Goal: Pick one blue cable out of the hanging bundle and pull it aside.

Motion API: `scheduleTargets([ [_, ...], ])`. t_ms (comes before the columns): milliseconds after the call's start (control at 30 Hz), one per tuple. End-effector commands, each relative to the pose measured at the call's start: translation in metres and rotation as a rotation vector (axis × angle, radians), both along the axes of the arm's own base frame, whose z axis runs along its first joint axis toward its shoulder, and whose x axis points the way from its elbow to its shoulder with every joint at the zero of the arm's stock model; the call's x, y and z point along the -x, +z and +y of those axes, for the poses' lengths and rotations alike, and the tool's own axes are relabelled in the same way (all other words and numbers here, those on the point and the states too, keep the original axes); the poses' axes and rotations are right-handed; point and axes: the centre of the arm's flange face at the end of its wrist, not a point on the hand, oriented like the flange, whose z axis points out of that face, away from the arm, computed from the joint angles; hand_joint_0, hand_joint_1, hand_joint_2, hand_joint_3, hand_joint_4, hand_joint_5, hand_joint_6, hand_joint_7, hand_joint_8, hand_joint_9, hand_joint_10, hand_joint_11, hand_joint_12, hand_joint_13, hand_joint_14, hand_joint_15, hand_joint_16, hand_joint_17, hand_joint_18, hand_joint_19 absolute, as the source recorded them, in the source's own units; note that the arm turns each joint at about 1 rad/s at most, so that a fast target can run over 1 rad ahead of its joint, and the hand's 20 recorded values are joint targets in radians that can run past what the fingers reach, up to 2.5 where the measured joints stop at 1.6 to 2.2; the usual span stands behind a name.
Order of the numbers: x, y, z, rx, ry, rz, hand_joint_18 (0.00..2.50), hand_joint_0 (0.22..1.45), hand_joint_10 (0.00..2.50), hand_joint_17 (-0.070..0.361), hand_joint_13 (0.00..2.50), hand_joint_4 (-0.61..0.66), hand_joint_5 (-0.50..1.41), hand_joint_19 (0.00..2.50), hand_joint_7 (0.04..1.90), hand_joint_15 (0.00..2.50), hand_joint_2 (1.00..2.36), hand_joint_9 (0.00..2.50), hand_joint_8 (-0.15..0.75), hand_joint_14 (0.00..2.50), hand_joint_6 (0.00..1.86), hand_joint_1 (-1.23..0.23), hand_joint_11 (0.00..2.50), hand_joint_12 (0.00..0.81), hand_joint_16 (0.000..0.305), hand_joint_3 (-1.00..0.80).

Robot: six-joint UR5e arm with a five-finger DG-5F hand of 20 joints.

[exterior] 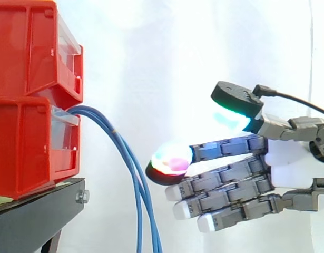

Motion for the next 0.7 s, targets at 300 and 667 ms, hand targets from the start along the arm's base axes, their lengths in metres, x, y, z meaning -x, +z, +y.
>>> scheduleTargets([
  [300, -0.045, -0.042, 0.016, -0.02, 0.03, -0.013, 0.53, 0.45, 0.01, 0.105, 0.57, 0.27, -0.2, 0.37, 0.82, 0.38, 1.0, 0.58, 0.301, 0.01, 0.5, -0.61, 0.36, 0.337, 0.047, -0.5],
  [667, -0.06, -0.04, 0.03, 0.014, 0.055, -0.03, 0.57, 0.46, 0.01, 0.108, 0.62, 0.31, -0.18, 0.42, 0.85, 0.41, 1.0, 0.61, 0.308, 0.01, 0.5, -0.6, 0.37, 0.345, 0.048, -0.5],
])
